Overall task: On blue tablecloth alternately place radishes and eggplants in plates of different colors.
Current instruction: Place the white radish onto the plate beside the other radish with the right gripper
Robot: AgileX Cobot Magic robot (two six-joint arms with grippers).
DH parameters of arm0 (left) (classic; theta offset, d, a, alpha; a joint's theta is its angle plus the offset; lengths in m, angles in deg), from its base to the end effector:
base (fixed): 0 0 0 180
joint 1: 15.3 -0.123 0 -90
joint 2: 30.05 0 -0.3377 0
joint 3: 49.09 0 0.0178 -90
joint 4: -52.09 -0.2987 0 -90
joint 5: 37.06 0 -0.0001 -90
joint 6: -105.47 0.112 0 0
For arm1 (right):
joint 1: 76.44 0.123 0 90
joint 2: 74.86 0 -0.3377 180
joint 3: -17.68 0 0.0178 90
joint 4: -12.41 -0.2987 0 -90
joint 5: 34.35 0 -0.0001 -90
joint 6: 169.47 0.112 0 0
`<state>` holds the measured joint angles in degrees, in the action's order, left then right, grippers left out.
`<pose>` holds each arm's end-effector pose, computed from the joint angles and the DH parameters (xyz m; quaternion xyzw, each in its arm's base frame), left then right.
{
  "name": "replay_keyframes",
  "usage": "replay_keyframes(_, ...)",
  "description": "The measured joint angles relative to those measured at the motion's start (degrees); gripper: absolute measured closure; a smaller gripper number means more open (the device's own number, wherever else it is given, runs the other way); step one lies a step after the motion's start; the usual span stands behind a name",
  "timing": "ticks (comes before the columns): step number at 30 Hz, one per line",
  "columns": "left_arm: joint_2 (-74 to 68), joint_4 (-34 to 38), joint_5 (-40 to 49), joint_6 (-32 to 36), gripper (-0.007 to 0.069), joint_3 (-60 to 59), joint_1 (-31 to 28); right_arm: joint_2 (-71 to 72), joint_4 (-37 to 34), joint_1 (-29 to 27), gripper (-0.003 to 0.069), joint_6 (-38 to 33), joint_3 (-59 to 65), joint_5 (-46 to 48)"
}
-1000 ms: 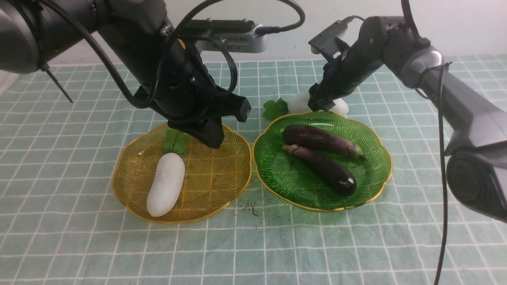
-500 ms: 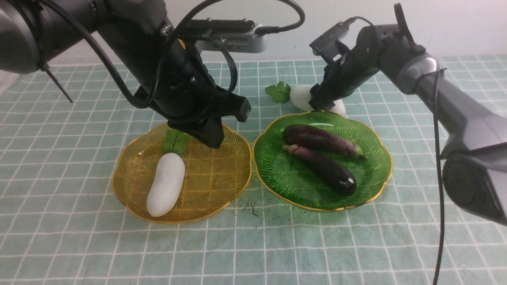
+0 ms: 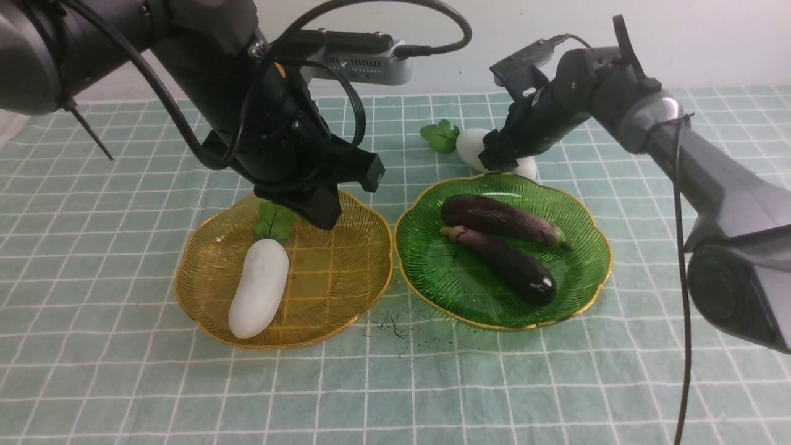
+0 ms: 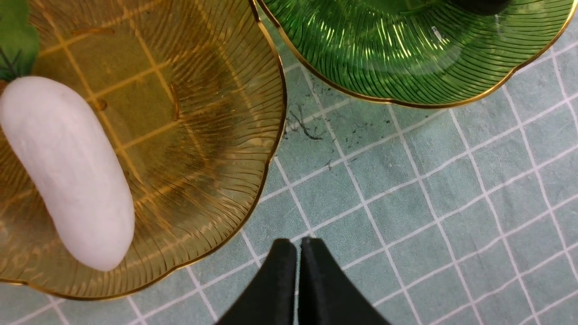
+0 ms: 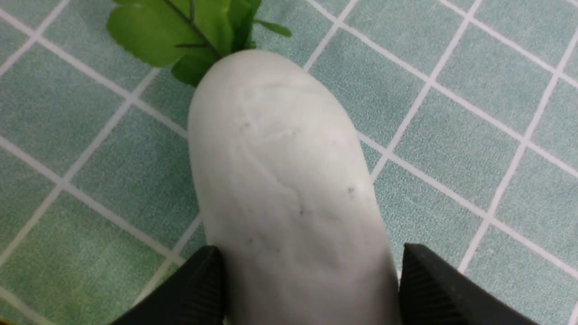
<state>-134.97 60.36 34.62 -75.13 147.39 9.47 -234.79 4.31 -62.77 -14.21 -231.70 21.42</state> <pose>0.3777 -0.1911 0.3710 0.1954 0.9629 -0.1074 0.1523 0.6558 0.1729 0.1615 -0.2941 0.9085 0.0392 0.2941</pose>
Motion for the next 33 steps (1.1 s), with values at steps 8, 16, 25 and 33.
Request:
replay_keyframes(8,0.0,-0.2,0.0,0.0,0.0632,0.0,0.0,-0.3,0.7,0.0,0.0219,3.9,-0.2,-1.1)
replay_keyframes(16,0.2,-3.3,0.0,0.6,0.0632,0.0,0.0,2.5,12.4,-0.1,0.0219,17.6,-7.1,6.5)
replay_keyframes(25,10.0,-7.8,0.0,0.0,0.0632,-0.1,-0.7,16.8,8.6,-0.1,0.0219,22.8,-19.3,16.7)
replay_keyframes(33,22.8,-10.3,0.2,-0.4,0.0632,-2.9,-5.3,21.7,1.7,5.9,0.0219,22.9,-14.7,17.3)
